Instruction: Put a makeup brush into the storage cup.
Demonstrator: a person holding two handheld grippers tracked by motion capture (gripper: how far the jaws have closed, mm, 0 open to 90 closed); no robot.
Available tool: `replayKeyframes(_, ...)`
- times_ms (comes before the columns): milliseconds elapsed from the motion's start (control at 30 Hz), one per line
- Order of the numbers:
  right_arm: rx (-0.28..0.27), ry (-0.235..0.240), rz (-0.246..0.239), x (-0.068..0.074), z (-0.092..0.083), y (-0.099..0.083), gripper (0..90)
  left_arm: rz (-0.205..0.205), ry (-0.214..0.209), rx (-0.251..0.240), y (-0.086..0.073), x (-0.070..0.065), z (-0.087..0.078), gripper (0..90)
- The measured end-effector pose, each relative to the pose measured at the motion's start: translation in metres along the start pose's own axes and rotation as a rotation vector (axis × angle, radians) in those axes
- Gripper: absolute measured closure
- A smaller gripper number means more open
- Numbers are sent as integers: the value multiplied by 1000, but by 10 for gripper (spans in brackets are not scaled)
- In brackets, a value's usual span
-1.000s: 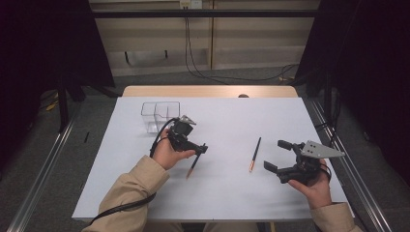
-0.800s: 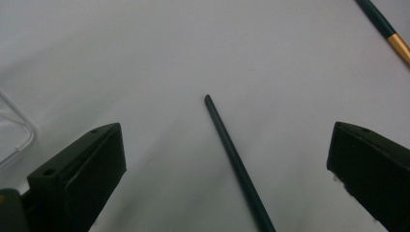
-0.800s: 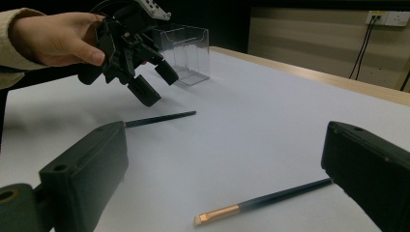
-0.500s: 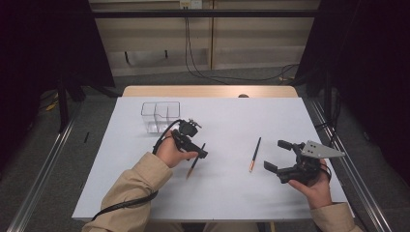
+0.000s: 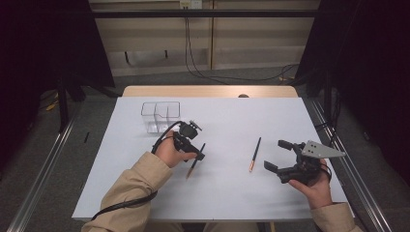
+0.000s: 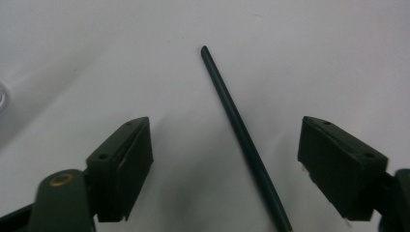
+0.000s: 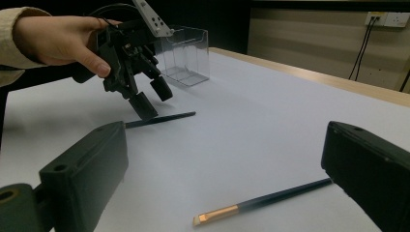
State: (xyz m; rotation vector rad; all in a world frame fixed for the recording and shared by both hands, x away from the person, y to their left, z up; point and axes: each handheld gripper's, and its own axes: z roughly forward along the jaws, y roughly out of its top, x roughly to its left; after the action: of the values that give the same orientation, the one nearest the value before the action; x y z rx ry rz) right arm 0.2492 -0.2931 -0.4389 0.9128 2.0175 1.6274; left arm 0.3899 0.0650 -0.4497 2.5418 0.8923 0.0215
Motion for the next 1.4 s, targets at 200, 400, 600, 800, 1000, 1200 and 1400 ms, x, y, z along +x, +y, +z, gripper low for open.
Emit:
replayKeyframes(200,1,1,-1,0,0,0,22,12,-40,22,-3,-5,0,353)
replayKeyframes(400,2,0,-1,0,0,0,22,17,-55,45,-8,-9,-1,430)
replayKeyframes(600,5,0,-4,0,0,0,24,18,-47,22,-16,-11,-3,519)
replayKeyframes(800,8,-2,-5,0,1,0,25,9,-75,28,-23,-14,-6,620)
replayKeyframes(1000,10,-2,-6,1,1,0,25,-11,-109,51,-27,-17,-7,700)
replayKeyframes(1200,9,-3,-10,1,1,1,25,11,-97,64,-27,-22,-7,743)
replayKeyframes(1400,8,-4,-12,1,1,1,25,30,-73,82,-26,-22,-6,829)
